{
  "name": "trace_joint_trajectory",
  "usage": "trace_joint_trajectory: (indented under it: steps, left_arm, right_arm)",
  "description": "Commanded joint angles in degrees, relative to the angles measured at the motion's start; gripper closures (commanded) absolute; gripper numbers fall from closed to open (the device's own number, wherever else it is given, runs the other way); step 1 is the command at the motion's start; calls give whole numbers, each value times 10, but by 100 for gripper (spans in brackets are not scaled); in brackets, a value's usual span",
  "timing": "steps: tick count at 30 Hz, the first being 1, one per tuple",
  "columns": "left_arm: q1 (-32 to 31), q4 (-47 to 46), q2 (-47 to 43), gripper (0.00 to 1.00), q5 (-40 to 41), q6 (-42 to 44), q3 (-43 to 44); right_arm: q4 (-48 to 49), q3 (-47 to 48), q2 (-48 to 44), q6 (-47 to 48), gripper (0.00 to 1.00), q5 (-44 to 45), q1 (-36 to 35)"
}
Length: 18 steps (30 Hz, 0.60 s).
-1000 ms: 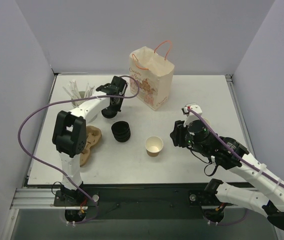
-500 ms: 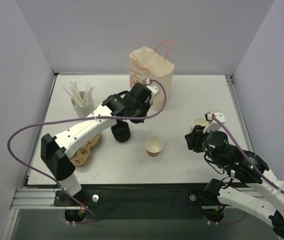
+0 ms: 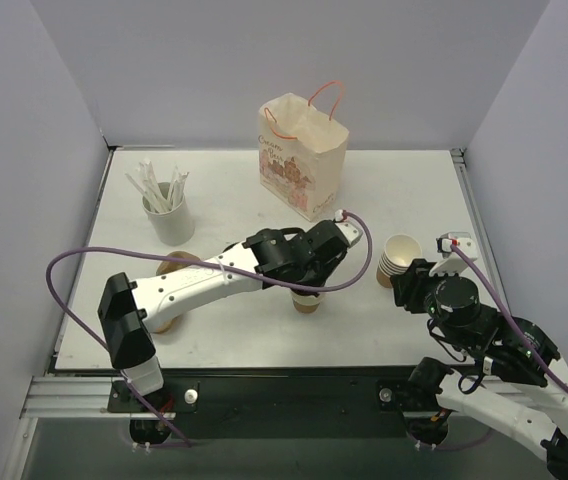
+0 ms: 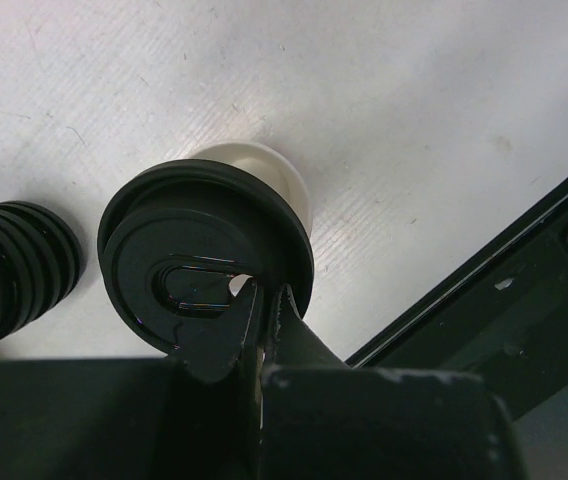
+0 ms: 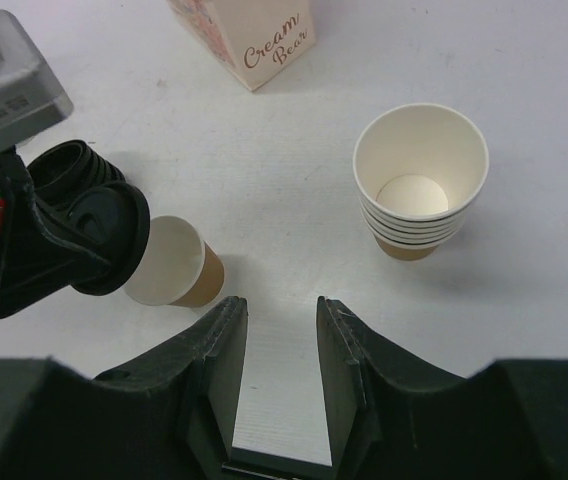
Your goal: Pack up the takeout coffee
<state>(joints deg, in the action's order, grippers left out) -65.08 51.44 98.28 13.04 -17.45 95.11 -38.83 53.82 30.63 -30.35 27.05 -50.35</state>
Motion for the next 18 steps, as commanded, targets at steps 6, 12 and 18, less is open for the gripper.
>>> trace_joint_trajectory:
  steps: [6,12,18]
  left_arm:
    - [-6,-20,21,100,18,-25,-19]
    - [-6,-18,42,99,20,-25,-12]
    - [-7,-31,53,96,11,-33,-23]
  right_arm:
    - [-12,15,0,-1,65,21,-5]
    - [-12,16,0,-1,65,21,-5]
    - [-12,16,-1,2,65,26,-5]
